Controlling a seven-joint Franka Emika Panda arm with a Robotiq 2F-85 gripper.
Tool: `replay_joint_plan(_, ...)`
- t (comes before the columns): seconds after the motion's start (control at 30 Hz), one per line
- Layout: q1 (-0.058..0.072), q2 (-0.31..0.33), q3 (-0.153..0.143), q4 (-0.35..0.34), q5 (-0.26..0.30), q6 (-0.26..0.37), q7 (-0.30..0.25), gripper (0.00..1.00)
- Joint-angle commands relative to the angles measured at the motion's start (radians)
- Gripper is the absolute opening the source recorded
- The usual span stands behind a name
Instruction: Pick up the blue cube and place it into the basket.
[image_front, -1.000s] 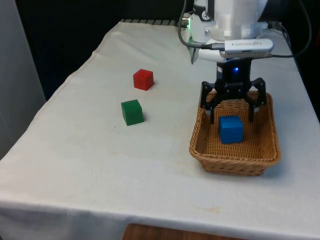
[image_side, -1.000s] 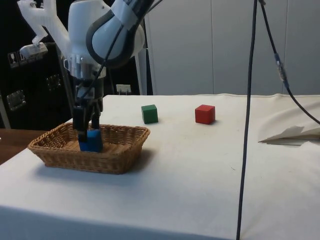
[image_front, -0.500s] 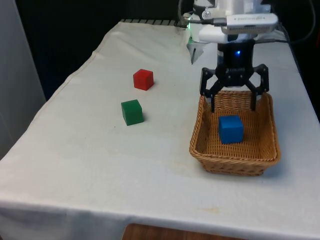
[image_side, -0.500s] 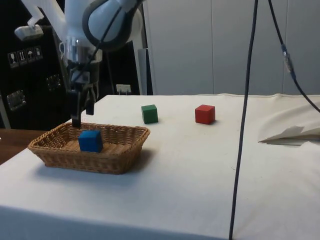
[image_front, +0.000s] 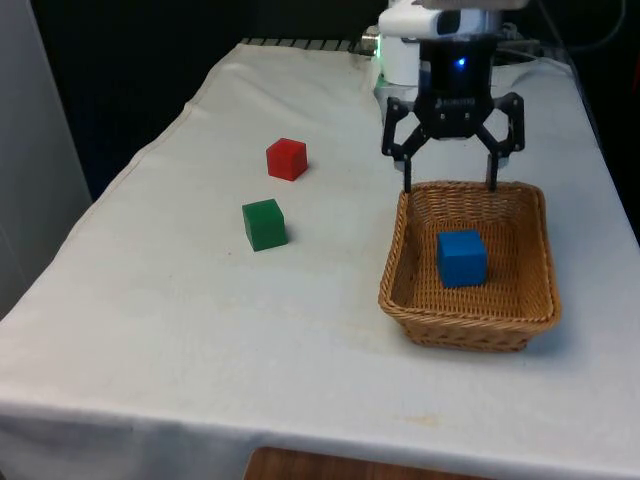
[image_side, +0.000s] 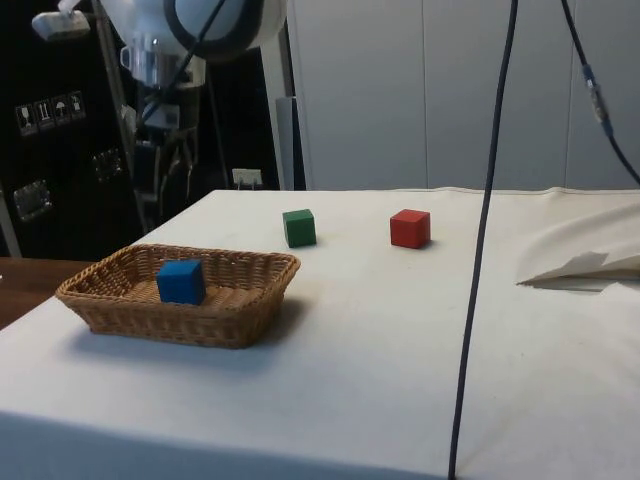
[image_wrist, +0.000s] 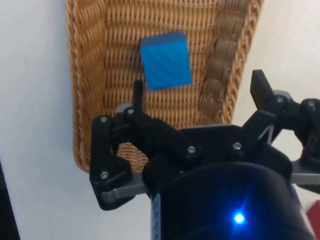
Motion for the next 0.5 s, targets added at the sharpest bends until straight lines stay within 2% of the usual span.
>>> replay_joint_plan(0.0, -0.005, -0.015, 0.000, -0.007, 0.003, -0.007, -0.006, 1.00)
replay_joint_plan(0.13, -0.009, -0.035, -0.009, -0.010, 0.004, -0.021, -0.014, 1.00)
replay_joint_plan(0.17, -0.004, -0.026, -0.011, -0.005, 0.000, -0.015, -0.007, 1.00)
replay_joint_plan(0.23, -0.012, -0.051, -0.016, -0.014, 0.004, -0.032, -0.021, 1.00)
replay_joint_plan(0.4, -0.017, -0.076, -0.027, -0.016, 0.004, -0.052, -0.031, 1.00)
replay_joint_plan(0.47, -0.012, -0.069, -0.030, -0.011, 0.000, -0.048, -0.024, 1.00)
